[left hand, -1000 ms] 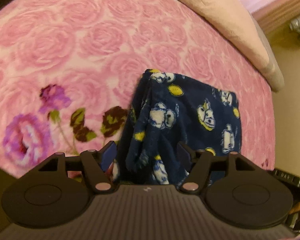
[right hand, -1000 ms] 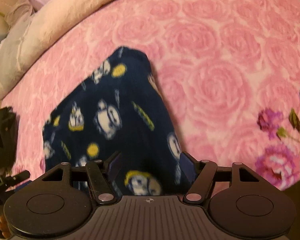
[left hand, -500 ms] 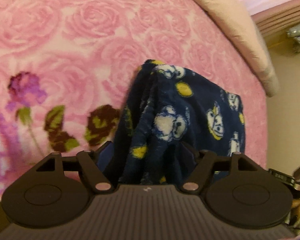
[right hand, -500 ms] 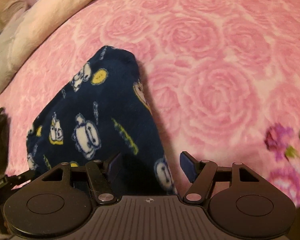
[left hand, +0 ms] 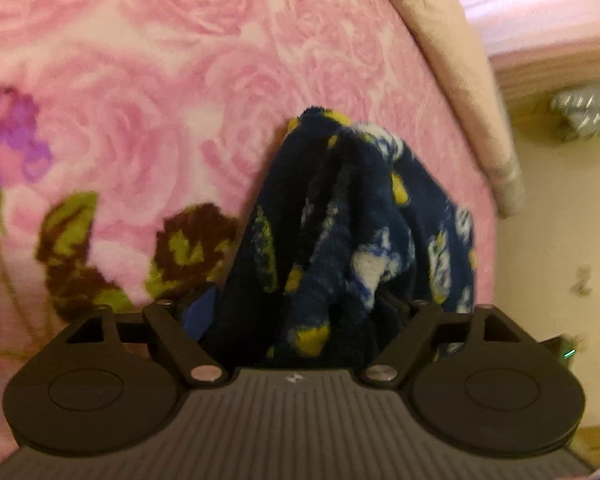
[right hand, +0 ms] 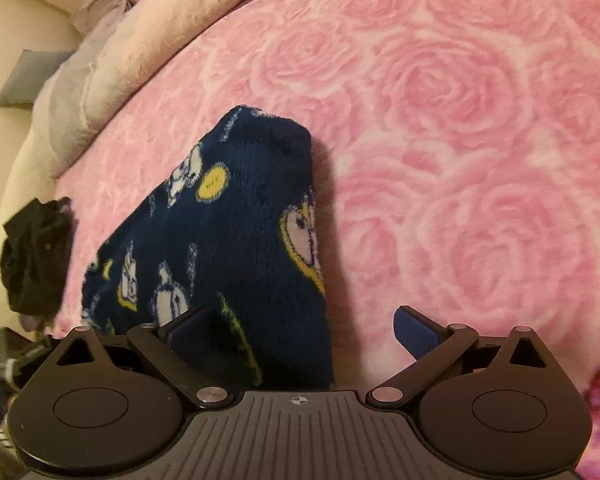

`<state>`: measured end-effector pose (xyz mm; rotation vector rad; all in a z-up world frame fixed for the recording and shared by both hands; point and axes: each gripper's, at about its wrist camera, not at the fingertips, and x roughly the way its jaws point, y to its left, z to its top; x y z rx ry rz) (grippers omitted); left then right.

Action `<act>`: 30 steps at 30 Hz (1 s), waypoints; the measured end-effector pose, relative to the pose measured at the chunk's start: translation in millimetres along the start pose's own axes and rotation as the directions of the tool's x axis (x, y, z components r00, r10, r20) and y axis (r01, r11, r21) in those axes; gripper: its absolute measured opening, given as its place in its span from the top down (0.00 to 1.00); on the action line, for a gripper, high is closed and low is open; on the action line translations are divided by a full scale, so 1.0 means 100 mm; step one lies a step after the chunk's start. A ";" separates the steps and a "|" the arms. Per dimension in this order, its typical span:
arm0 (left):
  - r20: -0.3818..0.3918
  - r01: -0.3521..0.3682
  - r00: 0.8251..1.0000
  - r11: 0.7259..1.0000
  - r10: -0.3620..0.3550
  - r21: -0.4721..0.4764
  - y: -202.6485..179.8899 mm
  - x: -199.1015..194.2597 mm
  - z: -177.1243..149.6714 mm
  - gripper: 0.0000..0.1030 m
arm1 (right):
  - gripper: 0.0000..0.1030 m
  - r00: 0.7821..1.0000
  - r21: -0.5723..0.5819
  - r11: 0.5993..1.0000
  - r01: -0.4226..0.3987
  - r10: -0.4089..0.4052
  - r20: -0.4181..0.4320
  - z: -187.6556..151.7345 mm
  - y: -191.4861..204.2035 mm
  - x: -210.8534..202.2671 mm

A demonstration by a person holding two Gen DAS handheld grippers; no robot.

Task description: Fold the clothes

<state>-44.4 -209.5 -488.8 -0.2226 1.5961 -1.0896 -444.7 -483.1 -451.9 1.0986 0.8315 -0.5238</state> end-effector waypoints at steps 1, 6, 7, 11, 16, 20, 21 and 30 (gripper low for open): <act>0.005 0.026 1.000 0.999 -0.026 -0.021 0.04 0.01 0.01 0.23 | 0.02 1.000 0.006 1.000 -0.011 0.011 0.002 0.00 -0.02 0.02; 0.001 0.078 0.997 0.995 -0.078 -0.055 0.09 0.06 -0.01 0.26 | 0.03 0.996 0.085 0.993 -0.085 0.086 0.000 0.00 -0.15 0.18; -0.006 0.075 0.997 0.996 -0.075 -0.040 0.06 0.08 -0.01 0.28 | 0.03 0.995 0.097 0.990 -0.100 0.100 0.005 0.00 -0.16 0.21; -0.015 0.038 0.999 0.999 -0.038 0.010 -0.02 0.19 -0.02 0.42 | 0.17 0.987 0.123 0.980 -0.159 0.160 -0.003 0.02 -0.15 0.33; -0.026 0.012 1.000 0.998 -0.011 0.055 -0.15 0.17 0.00 0.63 | 0.53 0.972 0.194 0.953 -0.235 0.237 0.013 0.00 -0.21 0.43; -0.018 -0.011 1.000 0.994 0.013 0.108 -0.40 0.11 0.01 0.66 | 0.69 0.967 0.198 0.946 -0.256 0.248 0.063 -0.05 -0.21 0.27; -0.016 -0.011 1.000 0.992 0.013 0.123 -0.49 0.11 0.01 0.67 | 0.70 0.966 0.201 0.944 -0.259 0.250 0.073 -0.07 -0.20 0.23; -0.146 0.105 0.987 0.946 -0.062 0.307 -1.68 0.76 0.16 0.67 | 0.70 0.938 0.297 0.914 -0.278 0.192 0.289 -0.19 -0.63 -0.64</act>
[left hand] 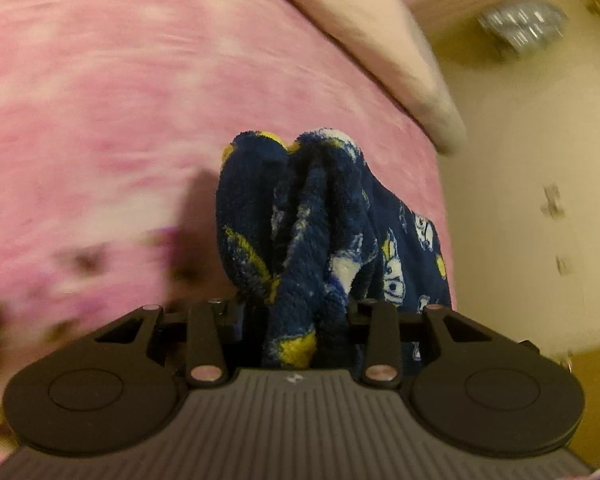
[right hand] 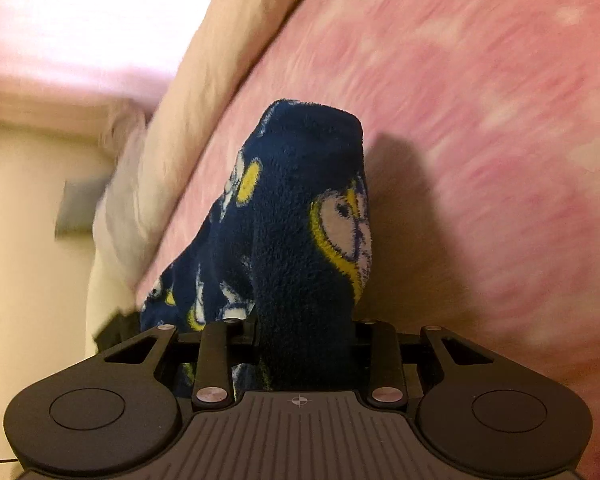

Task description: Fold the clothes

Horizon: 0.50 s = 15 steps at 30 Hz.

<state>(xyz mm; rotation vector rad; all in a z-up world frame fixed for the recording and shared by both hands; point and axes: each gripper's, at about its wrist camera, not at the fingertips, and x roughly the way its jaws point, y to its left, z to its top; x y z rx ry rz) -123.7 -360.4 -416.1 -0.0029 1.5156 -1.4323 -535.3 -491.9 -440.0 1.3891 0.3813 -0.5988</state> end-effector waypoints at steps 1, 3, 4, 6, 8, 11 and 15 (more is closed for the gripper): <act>-0.025 0.023 0.999 0.999 -0.022 0.030 -0.16 0.18 0.10 0.67 | 0.70 0.999 0.019 1.000 0.007 -0.008 0.038 0.05 -0.08 -0.18; -0.084 0.074 0.994 0.993 -0.066 0.092 -0.53 0.63 0.27 0.67 | 0.70 0.993 0.058 0.998 0.025 -0.032 0.117 0.15 -0.25 -0.54; -0.112 0.098 0.990 0.988 -0.085 0.116 -0.70 0.86 0.33 0.67 | 0.70 0.986 0.081 0.996 0.035 -0.048 0.161 0.21 -0.35 -0.74; -0.172 0.150 0.978 0.975 -0.122 0.162 -1.06 1.32 0.43 0.67 | 0.70 0.966 0.128 0.990 0.054 -0.084 0.245 0.29 -0.55 -1.12; -0.236 0.198 0.961 0.958 -0.148 0.208 -1.46 1.82 0.55 0.67 | 0.70 0.937 0.172 0.982 0.072 -0.126 0.326 0.38 -0.76 -1.48; -0.307 0.258 0.936 0.931 -0.174 0.259 -1.99 2.45 0.62 0.67 | 0.70 0.887 0.238 0.968 0.086 -0.183 0.423 0.50 -1.01 -1.93; -0.359 0.312 0.913 0.897 -0.192 0.313 -2.51 3.19 0.69 0.67 | 0.70 0.821 0.283 0.956 0.081 -0.225 0.525 0.77 -1.32 -2.34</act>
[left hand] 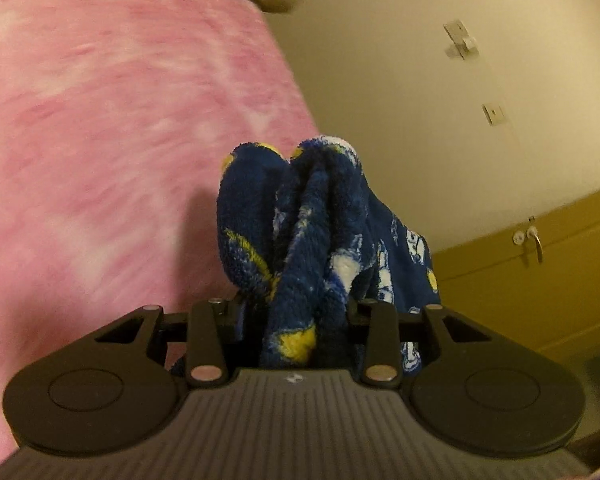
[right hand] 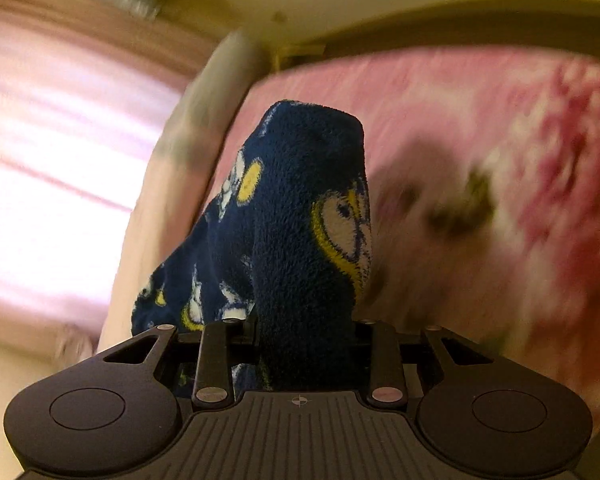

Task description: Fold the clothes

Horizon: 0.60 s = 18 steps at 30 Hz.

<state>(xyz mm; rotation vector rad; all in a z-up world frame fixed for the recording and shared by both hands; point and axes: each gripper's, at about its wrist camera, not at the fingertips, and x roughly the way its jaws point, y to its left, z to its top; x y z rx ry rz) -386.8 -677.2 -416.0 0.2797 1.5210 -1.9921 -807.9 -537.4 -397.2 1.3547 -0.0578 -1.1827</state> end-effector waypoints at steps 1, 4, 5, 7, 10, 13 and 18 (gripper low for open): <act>-0.004 0.005 1.000 1.000 -0.005 0.017 -0.04 0.15 0.10 0.67 | 0.70 1.000 0.009 1.000 -0.003 0.002 0.021 0.11 -0.05 0.00; 0.000 0.011 1.000 0.998 -0.011 0.065 -0.13 0.47 0.36 0.67 | 0.70 0.998 0.021 1.000 -0.018 0.017 0.058 0.45 -0.16 0.10; 0.007 0.012 1.000 0.997 -0.013 0.077 -0.16 0.56 0.44 0.67 | 0.70 0.997 0.025 0.999 -0.023 0.021 0.070 0.56 -0.20 0.14; 0.022 0.014 1.000 0.996 -0.016 0.083 -0.19 0.67 0.56 0.67 | 0.70 0.996 0.024 0.999 -0.036 0.034 0.081 0.78 -0.24 0.25; 0.043 0.012 0.999 0.996 -0.015 0.084 -0.20 0.85 0.71 0.67 | 0.70 0.996 -0.007 0.999 -0.032 0.033 0.087 1.05 -0.24 0.48; 0.082 -0.044 0.996 0.996 0.038 0.078 -0.18 1.02 0.82 0.60 | 0.67 0.994 -0.024 1.000 -0.015 0.018 0.112 1.31 -0.24 0.66; 0.129 -0.214 0.968 0.976 0.216 -0.030 0.01 1.06 0.86 0.55 | 0.38 0.959 -0.018 0.978 0.210 -0.202 0.200 1.35 -0.22 0.77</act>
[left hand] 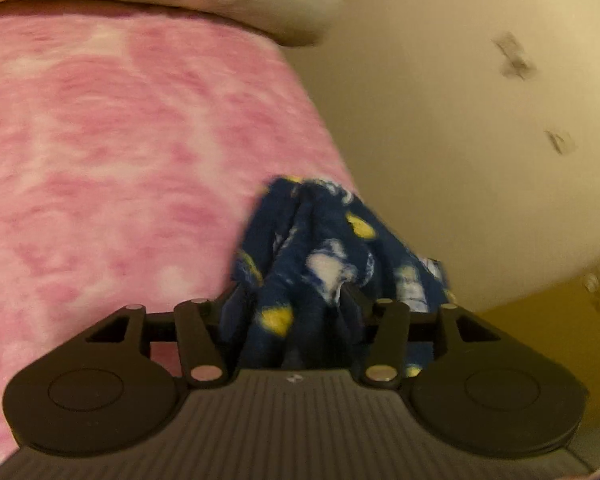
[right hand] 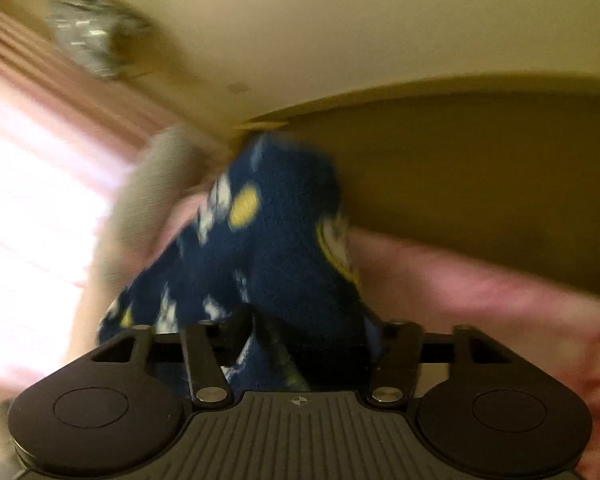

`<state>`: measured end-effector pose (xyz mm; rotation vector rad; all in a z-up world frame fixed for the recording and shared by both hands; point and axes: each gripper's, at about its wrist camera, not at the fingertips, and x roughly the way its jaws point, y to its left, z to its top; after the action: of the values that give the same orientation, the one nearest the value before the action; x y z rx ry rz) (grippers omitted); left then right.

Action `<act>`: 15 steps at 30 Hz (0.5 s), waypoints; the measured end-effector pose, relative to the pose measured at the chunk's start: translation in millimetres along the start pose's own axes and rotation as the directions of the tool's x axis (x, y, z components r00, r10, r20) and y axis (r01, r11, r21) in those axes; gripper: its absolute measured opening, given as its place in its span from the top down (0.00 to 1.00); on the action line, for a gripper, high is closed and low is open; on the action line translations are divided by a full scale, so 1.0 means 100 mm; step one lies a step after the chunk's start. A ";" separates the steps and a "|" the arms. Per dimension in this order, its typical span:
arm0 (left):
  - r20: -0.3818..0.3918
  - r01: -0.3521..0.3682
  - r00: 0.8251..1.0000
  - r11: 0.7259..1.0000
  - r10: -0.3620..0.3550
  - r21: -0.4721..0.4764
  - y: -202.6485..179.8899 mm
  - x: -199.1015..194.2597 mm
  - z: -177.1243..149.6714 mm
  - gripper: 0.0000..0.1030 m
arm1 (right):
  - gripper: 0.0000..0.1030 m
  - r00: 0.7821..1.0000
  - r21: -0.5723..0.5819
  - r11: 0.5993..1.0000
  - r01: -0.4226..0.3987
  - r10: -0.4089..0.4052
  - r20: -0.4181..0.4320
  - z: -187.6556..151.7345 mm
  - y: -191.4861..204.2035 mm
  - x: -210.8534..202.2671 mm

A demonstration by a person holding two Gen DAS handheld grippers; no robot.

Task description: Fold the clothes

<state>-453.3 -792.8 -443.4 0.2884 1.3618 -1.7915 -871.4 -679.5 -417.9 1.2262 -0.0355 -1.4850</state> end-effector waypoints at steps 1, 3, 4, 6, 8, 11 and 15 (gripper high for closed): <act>0.021 -0.007 1.000 1.000 0.007 -0.013 0.05 -0.07 0.02 0.55 | 0.38 1.000 0.004 1.000 0.018 -0.018 0.020 -0.04 -0.01 -0.04; 0.063 -0.022 0.998 0.999 0.024 -0.028 0.14 -0.22 0.06 0.59 | 0.38 0.997 0.005 0.999 0.050 -0.051 0.063 -0.12 -0.02 -0.14; 0.079 -0.041 0.996 0.999 0.041 0.007 0.11 -0.29 0.09 0.63 | 0.38 0.994 -0.001 0.998 0.065 -0.064 0.089 -0.14 0.00 -0.21; 0.098 -0.068 0.994 0.991 0.057 0.115 -0.04 -0.38 0.14 0.76 | 0.39 0.987 -0.039 0.996 0.082 -0.076 0.143 -0.17 0.07 -0.30; 0.091 -0.075 0.994 0.971 0.056 0.226 -0.26 -0.37 0.17 0.88 | 0.39 0.981 -0.089 0.992 0.090 -0.072 0.182 -0.13 0.21 -0.28; 0.066 -0.073 0.997 0.917 0.051 0.391 -0.66 -0.18 0.17 0.92 | 0.39 0.976 -0.225 0.967 0.120 -0.073 0.206 -0.07 0.56 -0.13; 0.044 -0.060 0.998 0.862 0.044 0.503 -0.96 0.20 0.11 0.93 | 0.57 0.981 -0.422 0.895 0.144 -0.074 0.178 -0.05 1.03 0.24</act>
<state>-532.6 -807.2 -386.3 0.5683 0.8279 -2.0765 -790.5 -730.1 -372.6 0.7577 0.2525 -1.5799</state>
